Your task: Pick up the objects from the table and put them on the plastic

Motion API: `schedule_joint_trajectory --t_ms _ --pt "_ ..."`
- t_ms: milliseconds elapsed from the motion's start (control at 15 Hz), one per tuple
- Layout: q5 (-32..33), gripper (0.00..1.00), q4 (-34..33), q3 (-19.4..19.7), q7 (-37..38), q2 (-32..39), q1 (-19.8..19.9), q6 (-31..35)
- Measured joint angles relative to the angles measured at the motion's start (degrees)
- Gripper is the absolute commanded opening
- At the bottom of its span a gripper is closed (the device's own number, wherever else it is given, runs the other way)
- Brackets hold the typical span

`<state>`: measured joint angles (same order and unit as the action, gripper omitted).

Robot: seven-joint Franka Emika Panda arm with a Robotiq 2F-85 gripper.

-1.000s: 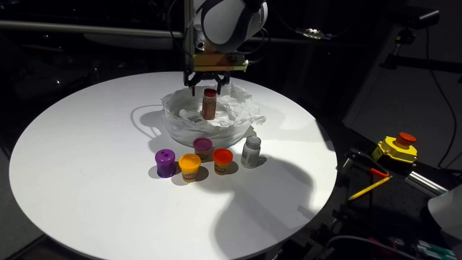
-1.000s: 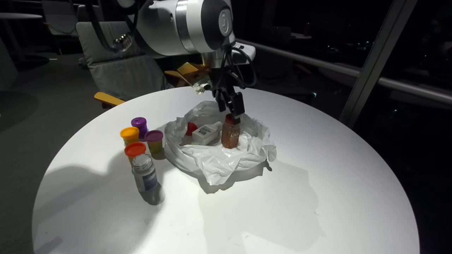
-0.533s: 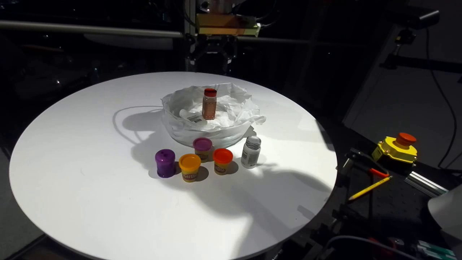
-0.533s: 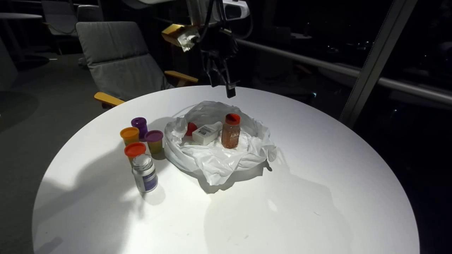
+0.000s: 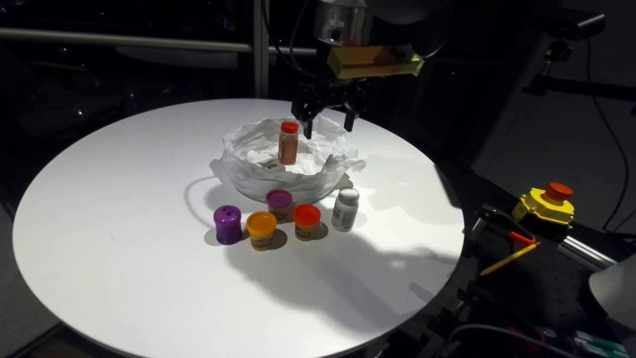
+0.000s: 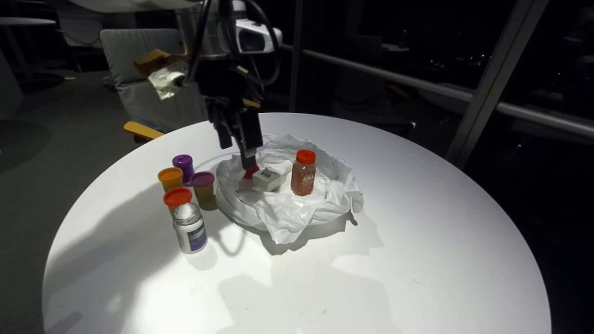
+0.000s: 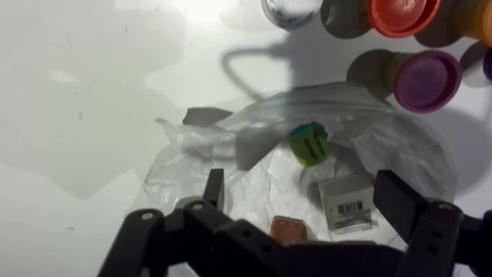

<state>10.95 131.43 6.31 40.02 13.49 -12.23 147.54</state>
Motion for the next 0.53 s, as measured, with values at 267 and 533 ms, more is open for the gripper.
schedule_joint_trajectory --t_ms 267,533 --pt "0.00 1.00 9.41 -2.20 -2.21 -1.98 0.05 9.67" --pt "-0.63 1.00 14.49 -3.62 -5.29 -2.49 0.05 14.97"
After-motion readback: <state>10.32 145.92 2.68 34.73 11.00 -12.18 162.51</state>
